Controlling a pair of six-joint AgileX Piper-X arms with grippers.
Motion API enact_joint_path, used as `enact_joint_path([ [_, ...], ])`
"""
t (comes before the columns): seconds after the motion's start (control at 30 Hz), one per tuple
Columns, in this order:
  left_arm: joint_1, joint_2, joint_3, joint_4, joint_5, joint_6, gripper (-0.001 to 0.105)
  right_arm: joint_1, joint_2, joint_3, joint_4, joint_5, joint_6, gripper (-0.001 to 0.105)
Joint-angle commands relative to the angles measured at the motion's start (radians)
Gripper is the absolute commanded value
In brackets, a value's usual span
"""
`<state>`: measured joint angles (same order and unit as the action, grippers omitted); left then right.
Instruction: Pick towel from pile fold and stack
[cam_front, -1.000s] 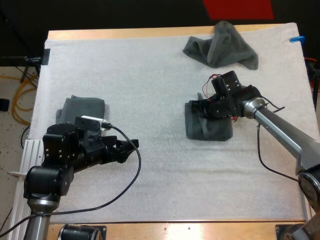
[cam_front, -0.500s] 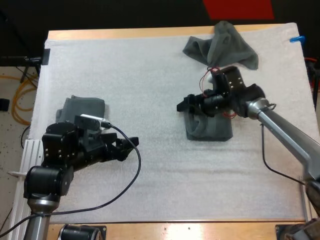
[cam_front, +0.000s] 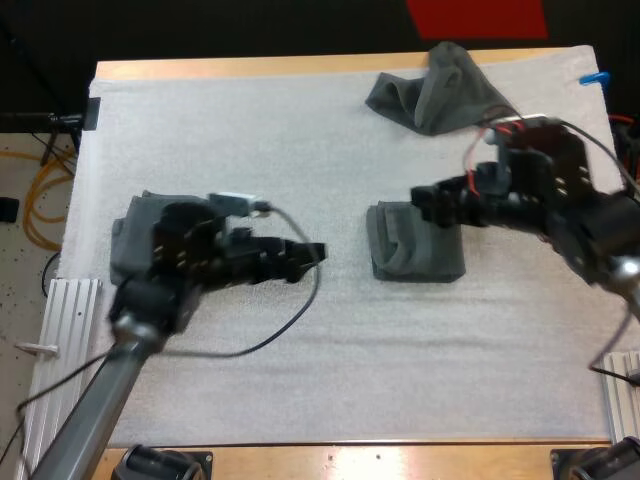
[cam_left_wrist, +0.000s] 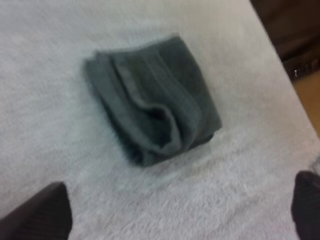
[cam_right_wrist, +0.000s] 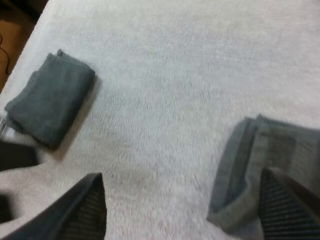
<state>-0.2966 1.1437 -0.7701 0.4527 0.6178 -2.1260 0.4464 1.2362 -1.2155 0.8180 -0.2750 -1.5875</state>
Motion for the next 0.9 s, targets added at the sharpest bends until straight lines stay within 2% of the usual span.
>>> enact_joint_path([
  [0.0,-0.023,0.047,-0.024,-0.05,0.007,-0.021,0.089,0.002,-0.04,-0.007,0.037,0.017,-0.018,0.063],
  [0.17,-0.079,0.263,-0.122,-0.117,-0.001,-0.057,0.089,0.002,-0.167,-0.007,0.126,0.065,-0.018,0.063],
  [0.37,-0.122,0.504,-0.262,-0.122,-0.001,-0.1,0.089,0.002,-0.325,-0.007,0.235,0.167,-0.018,0.063],
  [0.5,-0.149,0.629,-0.333,-0.118,0.003,-0.152,0.089,0.002,-0.406,-0.007,0.292,0.168,-0.005,0.063],
  [0.67,-0.177,0.709,-0.37,-0.113,0.007,-0.227,0.089,0.002,-0.465,-0.007,0.381,0.168,0.008,0.063],
  [0.87,-0.223,0.744,-0.371,-0.113,0.007,-0.295,0.089,0.002,-0.511,-0.007,0.456,0.195,0.022,0.063],
])
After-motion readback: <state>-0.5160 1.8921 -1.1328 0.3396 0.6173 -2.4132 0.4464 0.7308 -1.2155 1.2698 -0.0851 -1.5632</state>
